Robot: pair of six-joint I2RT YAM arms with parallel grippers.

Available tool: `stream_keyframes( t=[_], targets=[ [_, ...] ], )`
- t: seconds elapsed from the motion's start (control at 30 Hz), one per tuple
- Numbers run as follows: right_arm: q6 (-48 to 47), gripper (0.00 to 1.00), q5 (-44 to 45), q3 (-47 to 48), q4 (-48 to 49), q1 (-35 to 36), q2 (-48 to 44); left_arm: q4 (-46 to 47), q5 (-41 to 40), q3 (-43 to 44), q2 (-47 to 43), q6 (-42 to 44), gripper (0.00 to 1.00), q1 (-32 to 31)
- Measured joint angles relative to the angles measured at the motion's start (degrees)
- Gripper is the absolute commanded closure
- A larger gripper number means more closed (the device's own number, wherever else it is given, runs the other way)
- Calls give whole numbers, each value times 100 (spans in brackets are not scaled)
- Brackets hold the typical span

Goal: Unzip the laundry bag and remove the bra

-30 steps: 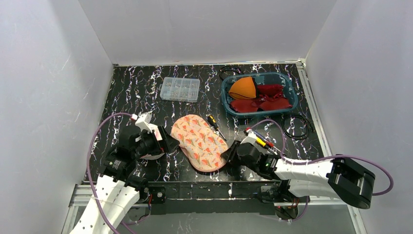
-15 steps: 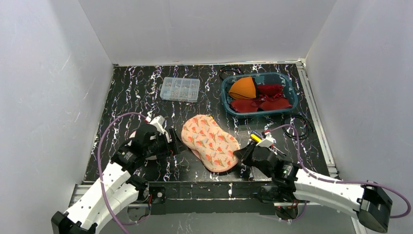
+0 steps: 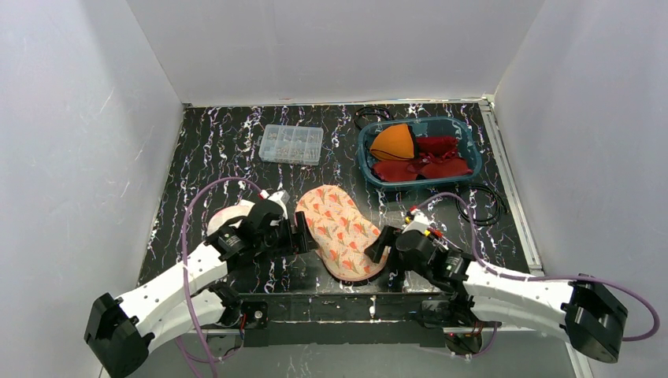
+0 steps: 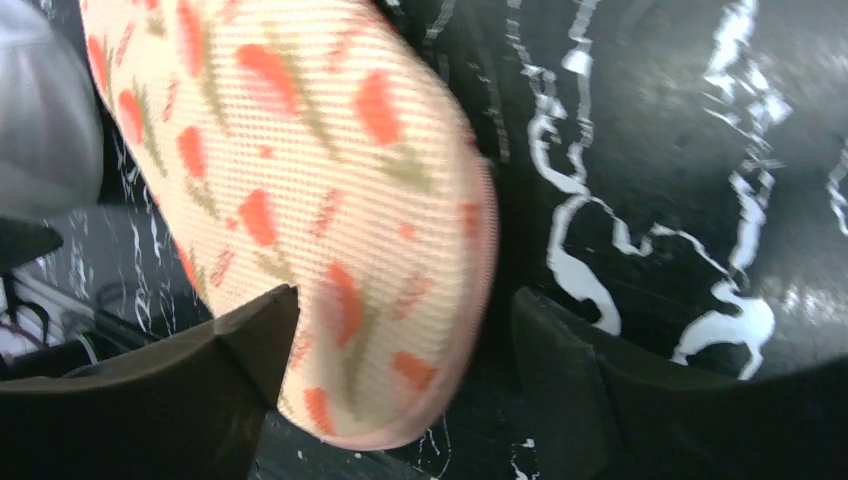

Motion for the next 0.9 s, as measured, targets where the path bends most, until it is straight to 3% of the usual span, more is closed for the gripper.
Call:
stream_keyframes(
  t=[0.27,0.43,0.5,0.73,0.9],
  targets=[
    [-1217,1,-262,1283,-739,-192,511,22,-94,4,-92,-63,21,-87],
    [-2352,4,-1556,1934,-866,-1980,1169,-249,-96,35,-380,-55,20,-96],
    [-2680,6,-1888,2124,-984,-2365,1491,-413,-111,57,-505,-44,20,-96],
    [-3357,19,-2691,2524,-837,-2468,2594,-953,-151,85,-964,11,20,-101],
    [-3303,29,-2940,2347,-472,-2490,2787,-1099,-146,85,-1095,11,20,-101]
  ],
)
